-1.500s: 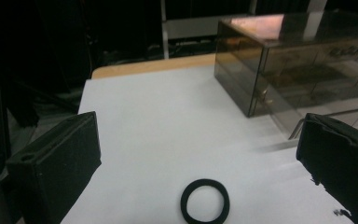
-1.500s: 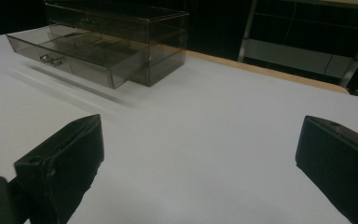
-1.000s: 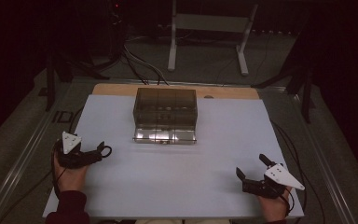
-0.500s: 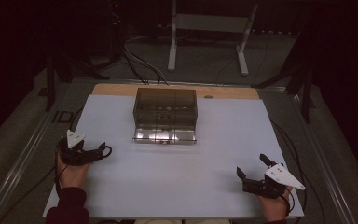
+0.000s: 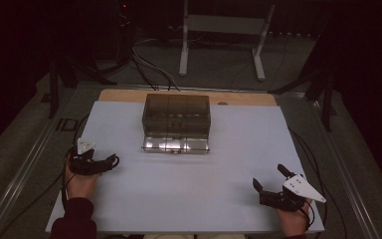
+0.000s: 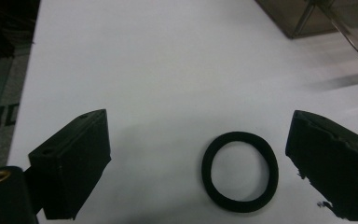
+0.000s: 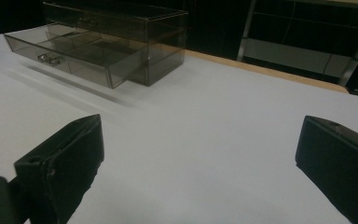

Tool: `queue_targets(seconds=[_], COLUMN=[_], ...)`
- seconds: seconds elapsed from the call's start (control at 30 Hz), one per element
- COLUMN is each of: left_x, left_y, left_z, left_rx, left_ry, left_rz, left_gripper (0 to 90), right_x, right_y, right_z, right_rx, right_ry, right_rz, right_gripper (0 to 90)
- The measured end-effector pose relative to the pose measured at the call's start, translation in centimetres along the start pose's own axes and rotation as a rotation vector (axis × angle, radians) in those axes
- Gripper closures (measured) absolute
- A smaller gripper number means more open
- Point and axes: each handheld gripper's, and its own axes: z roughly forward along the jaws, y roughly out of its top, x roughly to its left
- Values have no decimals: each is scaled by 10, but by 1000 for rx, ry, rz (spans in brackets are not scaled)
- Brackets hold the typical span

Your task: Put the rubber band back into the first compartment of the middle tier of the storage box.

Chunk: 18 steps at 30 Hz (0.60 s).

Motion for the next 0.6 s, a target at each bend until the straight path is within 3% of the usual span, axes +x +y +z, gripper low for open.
queue_targets(seconds=[0.23,0.4,0.5,0.6], left_x=[-4,-6,-7,-4], left_y=[0,-1,-3,-7], left_z=[5,5,6,7], left_rx=[46,64,103,106], left_ry=[3,-12,-17,-27], left_rz=[6,26,51,36], left_gripper=[206,424,551,637], right_x=[0,0,0,0], right_y=[0,0,0,0], right_z=[0,0,0,0], right_rx=[2,2,2,2], right_ry=[2,2,3,4], right_rz=[1,0,1,3], right_gripper=[14,15,14,15])
